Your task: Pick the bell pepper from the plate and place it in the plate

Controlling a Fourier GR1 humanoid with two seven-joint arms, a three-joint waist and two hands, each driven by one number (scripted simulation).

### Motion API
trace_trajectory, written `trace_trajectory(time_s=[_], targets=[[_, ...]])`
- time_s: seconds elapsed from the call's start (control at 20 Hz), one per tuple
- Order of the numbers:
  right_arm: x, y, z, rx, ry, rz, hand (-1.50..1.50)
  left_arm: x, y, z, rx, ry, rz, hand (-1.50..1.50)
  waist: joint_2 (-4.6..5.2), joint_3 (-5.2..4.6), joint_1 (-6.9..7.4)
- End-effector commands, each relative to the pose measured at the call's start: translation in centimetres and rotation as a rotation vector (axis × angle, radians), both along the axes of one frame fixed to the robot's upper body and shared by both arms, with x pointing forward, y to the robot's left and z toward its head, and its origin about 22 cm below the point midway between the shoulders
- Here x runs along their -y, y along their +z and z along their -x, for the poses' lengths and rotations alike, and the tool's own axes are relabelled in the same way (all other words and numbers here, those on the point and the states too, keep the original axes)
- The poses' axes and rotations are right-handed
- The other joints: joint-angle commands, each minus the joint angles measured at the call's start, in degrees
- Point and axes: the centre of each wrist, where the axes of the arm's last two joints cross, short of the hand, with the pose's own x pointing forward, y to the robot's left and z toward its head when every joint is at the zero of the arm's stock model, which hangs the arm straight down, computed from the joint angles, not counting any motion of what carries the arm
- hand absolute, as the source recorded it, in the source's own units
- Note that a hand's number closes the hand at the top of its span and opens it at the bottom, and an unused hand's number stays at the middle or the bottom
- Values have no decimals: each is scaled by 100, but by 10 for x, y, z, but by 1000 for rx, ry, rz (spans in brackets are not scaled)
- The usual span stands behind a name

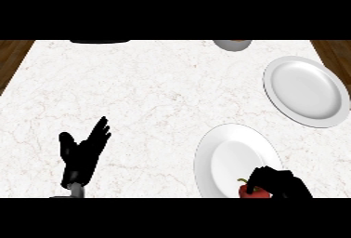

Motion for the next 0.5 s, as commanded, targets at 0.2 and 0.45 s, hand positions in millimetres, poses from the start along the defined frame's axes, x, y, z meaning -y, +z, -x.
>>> trace_trajectory(time_s=[0.2,0.45], targets=[[34,27,7,120,-197,-291,150,10,-6,8,19,-15,4,0,19,8,46],[78,30,-17,142,-304,-441,150,-12,1,-3,14,-10,10,0,29,9,75]])
